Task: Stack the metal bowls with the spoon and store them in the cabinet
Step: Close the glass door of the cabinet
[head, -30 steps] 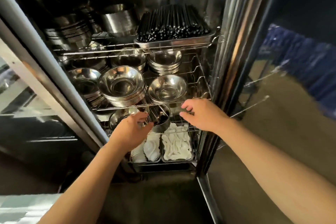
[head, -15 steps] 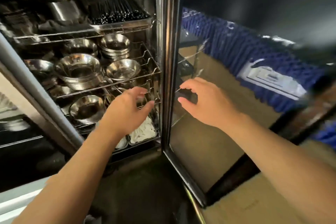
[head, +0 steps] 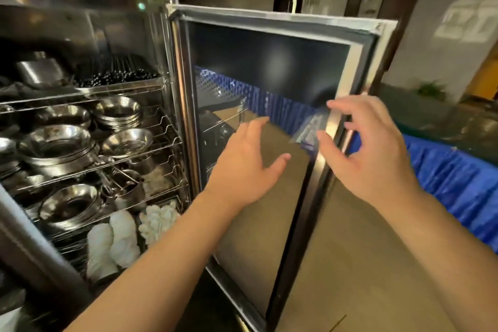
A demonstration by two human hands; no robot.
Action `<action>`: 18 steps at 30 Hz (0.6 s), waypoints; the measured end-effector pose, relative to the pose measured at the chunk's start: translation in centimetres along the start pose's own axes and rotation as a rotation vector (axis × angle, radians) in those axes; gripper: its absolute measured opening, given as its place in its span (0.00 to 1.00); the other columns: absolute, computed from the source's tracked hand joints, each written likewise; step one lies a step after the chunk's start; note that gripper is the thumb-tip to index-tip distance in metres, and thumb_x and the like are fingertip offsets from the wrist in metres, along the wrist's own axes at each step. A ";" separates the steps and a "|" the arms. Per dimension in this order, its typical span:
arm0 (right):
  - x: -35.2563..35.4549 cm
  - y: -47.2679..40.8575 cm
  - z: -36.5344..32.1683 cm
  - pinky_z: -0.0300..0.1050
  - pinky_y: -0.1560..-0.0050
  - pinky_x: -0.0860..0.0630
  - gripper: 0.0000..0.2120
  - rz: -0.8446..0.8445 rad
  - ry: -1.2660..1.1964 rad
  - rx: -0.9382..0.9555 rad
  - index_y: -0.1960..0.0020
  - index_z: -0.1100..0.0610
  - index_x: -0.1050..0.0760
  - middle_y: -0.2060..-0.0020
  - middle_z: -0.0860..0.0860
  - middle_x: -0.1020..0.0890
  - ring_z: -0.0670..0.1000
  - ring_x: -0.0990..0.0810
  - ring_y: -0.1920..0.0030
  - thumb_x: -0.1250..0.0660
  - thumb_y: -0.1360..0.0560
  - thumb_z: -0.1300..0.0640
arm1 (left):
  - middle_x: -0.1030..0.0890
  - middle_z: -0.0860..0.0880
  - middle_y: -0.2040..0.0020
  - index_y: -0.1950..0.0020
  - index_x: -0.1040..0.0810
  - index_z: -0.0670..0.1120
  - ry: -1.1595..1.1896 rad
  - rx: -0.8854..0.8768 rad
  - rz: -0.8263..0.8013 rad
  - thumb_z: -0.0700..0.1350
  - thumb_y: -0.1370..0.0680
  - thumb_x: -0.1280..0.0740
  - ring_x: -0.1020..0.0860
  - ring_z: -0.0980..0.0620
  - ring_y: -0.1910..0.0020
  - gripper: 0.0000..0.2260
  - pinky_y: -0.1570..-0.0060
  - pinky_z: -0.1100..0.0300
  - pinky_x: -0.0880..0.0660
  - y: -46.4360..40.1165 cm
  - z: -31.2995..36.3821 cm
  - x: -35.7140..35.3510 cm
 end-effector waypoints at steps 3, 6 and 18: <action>2.1 -0.5 3.6 0.52 0.42 0.20 0.26 0.099 -0.032 -0.082 0.31 0.53 0.32 0.37 0.48 0.31 0.49 0.25 0.39 0.32 0.27 0.49 | 0.32 0.47 0.28 0.22 0.41 0.46 0.032 0.002 0.017 0.59 0.28 0.26 0.33 0.48 0.28 0.42 0.29 0.56 0.36 -2.1 4.3 -3.4; 2.5 -0.4 7.8 0.58 0.36 0.24 0.36 0.045 -0.103 -0.294 0.24 0.51 0.39 0.30 0.47 0.34 0.46 0.28 0.32 0.35 0.30 0.47 | 0.34 0.45 0.28 0.21 0.44 0.43 0.043 0.024 0.007 0.55 0.32 0.22 0.34 0.46 0.28 0.48 0.29 0.53 0.35 -3.5 7.7 -7.0; -0.5 2.2 11.6 0.25 0.39 0.29 0.33 -0.487 -0.488 -0.192 0.21 0.41 0.39 0.36 0.42 0.23 0.36 0.25 0.36 0.40 0.22 0.63 | 0.29 0.57 0.40 0.29 0.36 0.54 0.091 0.166 0.317 0.52 0.32 0.24 0.27 0.59 0.42 0.35 0.49 0.64 0.26 -2.8 9.4 -10.9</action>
Point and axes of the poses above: each hand's wrist, its own y-axis away from the middle knuckle, its own x-axis out of the back of the hand, z = x × y, the point moved 3 cm from there along -y, towards the middle knuckle
